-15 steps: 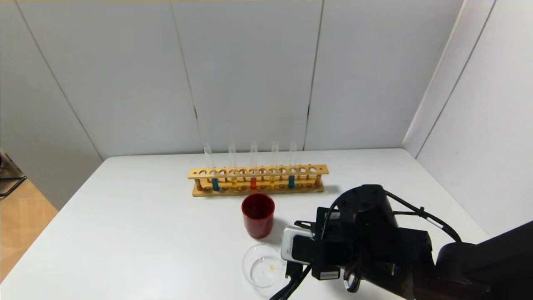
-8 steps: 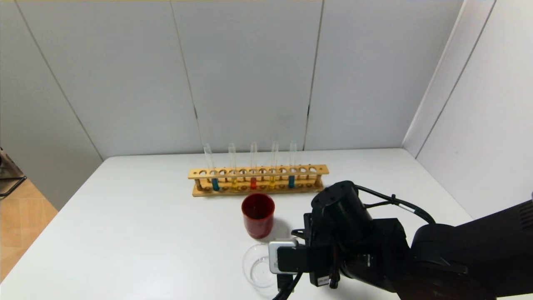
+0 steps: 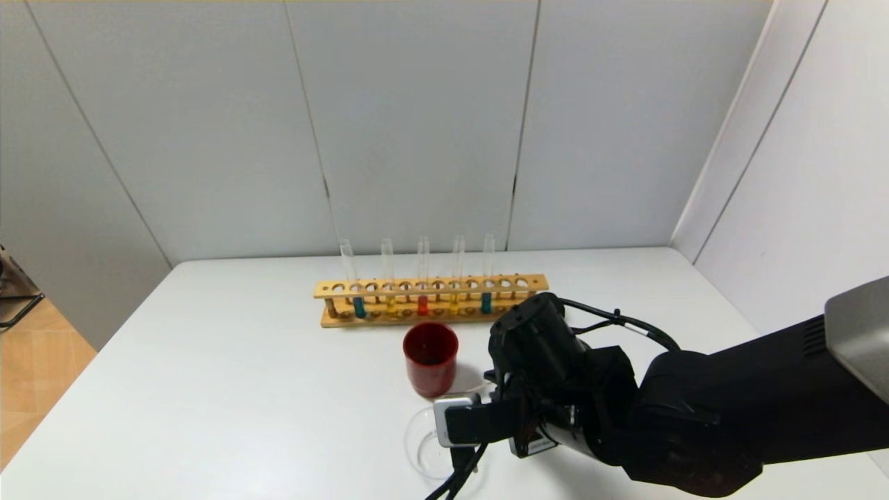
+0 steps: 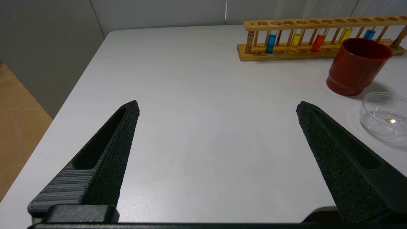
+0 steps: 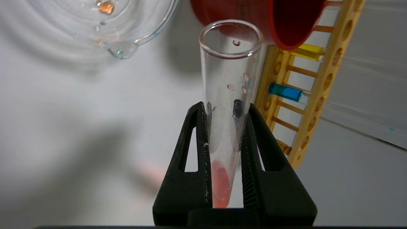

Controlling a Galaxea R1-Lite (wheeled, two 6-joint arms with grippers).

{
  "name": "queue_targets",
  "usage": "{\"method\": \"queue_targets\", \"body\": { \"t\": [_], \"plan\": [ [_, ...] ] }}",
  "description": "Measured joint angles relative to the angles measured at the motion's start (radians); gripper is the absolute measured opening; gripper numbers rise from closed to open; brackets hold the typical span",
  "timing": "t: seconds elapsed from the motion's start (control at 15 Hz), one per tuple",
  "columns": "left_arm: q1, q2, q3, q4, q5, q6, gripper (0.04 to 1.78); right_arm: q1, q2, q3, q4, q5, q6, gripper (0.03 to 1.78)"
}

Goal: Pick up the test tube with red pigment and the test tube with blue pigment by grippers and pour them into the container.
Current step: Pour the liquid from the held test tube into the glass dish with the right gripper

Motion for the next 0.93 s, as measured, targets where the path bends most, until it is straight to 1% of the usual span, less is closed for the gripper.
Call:
{"method": "queue_targets", "body": {
  "t": [0.13,0.4,0.53,0.73,0.93],
  "plan": [
    [0.000,0.000,0.000,0.000,0.000,0.000,1.75,0.001,0.007,-0.011,0.023,-0.004,-0.028,0.35],
    [0.000,0.000,0.000,0.000,0.000,0.000,1.75,0.020,0.014,-0.029,0.029,-0.007,-0.050,0.35],
    [0.000,0.000,0.000,0.000,0.000,0.000,1.75,0.023,0.019,-0.061,0.063,-0.033,-0.077,0.35],
    [0.000,0.000,0.000,0.000,0.000,0.001,1.75,0.034,0.022,-0.092,0.137,-0.062,-0.095,0.35],
    [0.000,0.000,0.000,0.000,0.000,0.000,1.75,0.039,0.023,-0.107,0.149,-0.092,-0.127,0.35]
  ]
}}
